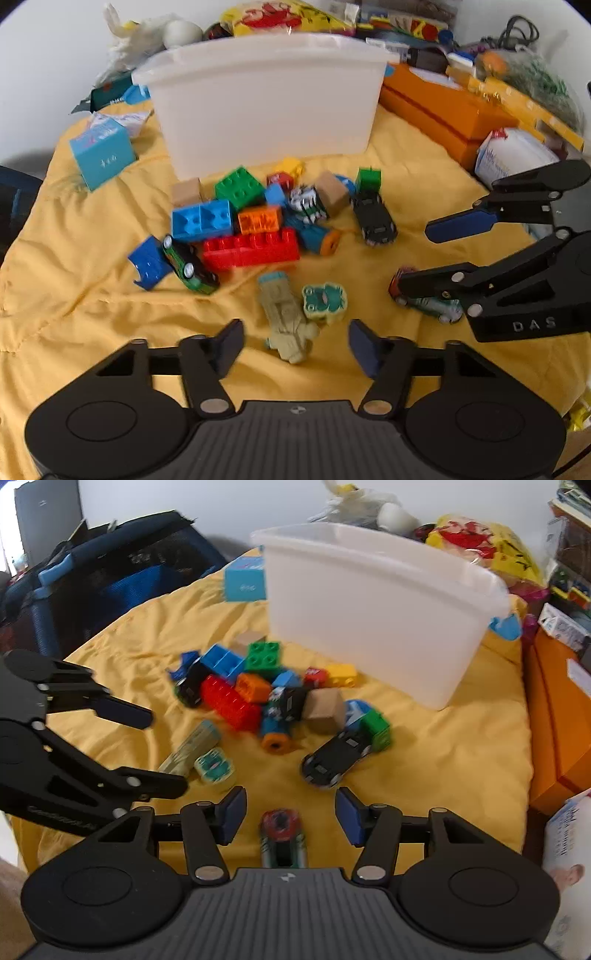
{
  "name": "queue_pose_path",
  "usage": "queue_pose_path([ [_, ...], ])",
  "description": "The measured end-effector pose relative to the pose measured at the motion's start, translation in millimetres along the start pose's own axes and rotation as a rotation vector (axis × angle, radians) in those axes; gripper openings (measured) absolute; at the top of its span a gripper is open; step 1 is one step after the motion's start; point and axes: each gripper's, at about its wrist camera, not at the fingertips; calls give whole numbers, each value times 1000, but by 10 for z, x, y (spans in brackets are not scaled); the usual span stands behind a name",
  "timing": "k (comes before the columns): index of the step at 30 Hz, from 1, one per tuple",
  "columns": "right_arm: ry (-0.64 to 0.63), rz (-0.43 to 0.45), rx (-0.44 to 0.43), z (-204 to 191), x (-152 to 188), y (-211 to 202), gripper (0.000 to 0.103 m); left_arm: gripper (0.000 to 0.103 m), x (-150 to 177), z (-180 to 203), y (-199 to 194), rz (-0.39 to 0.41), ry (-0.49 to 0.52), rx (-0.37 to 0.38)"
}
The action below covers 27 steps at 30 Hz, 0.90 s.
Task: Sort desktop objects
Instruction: 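Move both open tools back over the toys on the quilt, then grasp black-and-white toy car with right tool while left tool approaches red-green car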
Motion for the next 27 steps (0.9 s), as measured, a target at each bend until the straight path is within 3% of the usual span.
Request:
queue_pose_path([
  [3,-17,-42,50,-68,46,55,41,35,-6,-18,104,-27,-16,17],
  [6,30,1,38,-16,82,-35,41,35,-10,-38,157,-20,-31,21],
  [9,74,68,89,57,18,-88,41,35,-21,-21,168,-9,-1,13],
  [13,285,163,75,380,-102,-48,42,35,11,-3,128,-5,38,-14],
  [17,457,112,15,675,-169,258,41,35,4,-38,64,-5,54,-21],
  [20,470,96,-30,718,-159,395,29,35,-86,-68,-72,22,13,41],
  [22,406,92,-14,658,-195,361,21,35,-161,-69,-129,9,-43,155],
  [24,330,86,13,593,-223,275,20,35,-205,-17,-98,-32,-88,280],
  [27,227,56,73,537,-187,145,20,35,-238,177,1,-71,-52,317],
])
Point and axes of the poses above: each gripper's, at about its wrist camera, not at the fingertips, and y roughly the way its jaws point, z to its right, x to its underside, and after that the axes turned 13 degrees about -x, right-handed
